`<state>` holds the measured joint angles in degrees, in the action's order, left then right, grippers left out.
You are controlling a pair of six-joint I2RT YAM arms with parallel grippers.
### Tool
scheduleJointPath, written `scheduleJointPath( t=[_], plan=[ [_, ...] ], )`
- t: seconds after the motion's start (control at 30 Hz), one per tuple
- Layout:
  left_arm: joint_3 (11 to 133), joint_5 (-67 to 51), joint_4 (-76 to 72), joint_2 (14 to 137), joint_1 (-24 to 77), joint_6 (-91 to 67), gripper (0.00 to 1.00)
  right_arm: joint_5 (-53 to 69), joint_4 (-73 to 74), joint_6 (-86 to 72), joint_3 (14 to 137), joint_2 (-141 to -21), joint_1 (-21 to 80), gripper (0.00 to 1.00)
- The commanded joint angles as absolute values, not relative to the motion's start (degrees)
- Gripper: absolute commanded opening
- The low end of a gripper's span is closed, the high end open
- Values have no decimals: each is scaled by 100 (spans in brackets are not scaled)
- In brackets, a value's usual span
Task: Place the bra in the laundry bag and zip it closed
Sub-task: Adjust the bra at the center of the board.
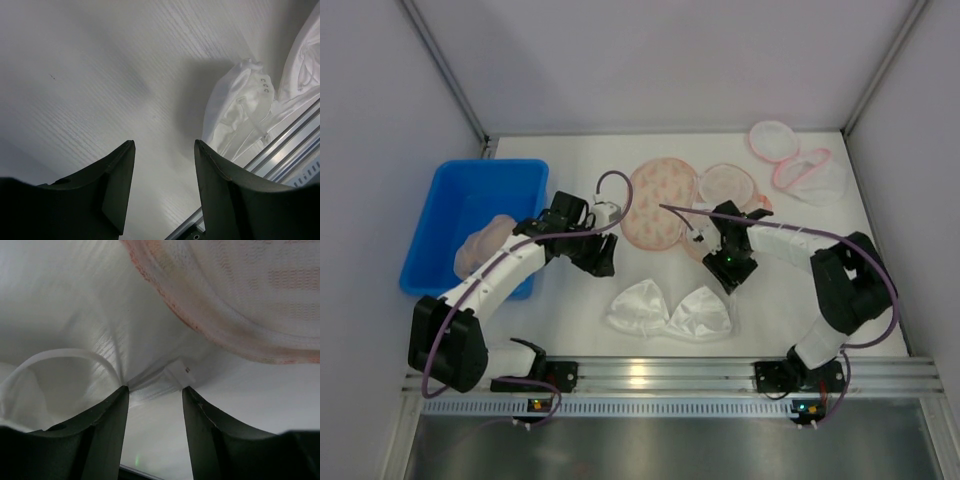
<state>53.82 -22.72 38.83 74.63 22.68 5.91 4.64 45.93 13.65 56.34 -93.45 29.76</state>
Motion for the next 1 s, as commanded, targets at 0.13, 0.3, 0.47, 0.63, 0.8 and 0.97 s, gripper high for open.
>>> scheduleJointPath(
  t=[0.13,0.3,0.47,0.63,0.8,0.97],
  plan=[
    [5370,-2408,3639,7374,2153,659,57,-185,4210,1090,5941,-9887,3164,45],
    [5361,-2417,3647,7322,2074,694,57,-44,4332,1238,5933,-9652,3103,0],
    [5335,-2399,3647,7225,2030,738,57,316,5026,1888,6081,-8415,2436,0],
    [5379,-2478,3656,7435,2013,686,57,1936,5659,2460,6170,-7253,2013,0],
    [5423,-2593,3647,7532,2013,607,57,2890,5468,2084,6074,-6943,2949,0],
    [5440,-2663,3762,7471,2004,563,57,2971,4527,1644,6020,-7346,3840,0]
  ],
)
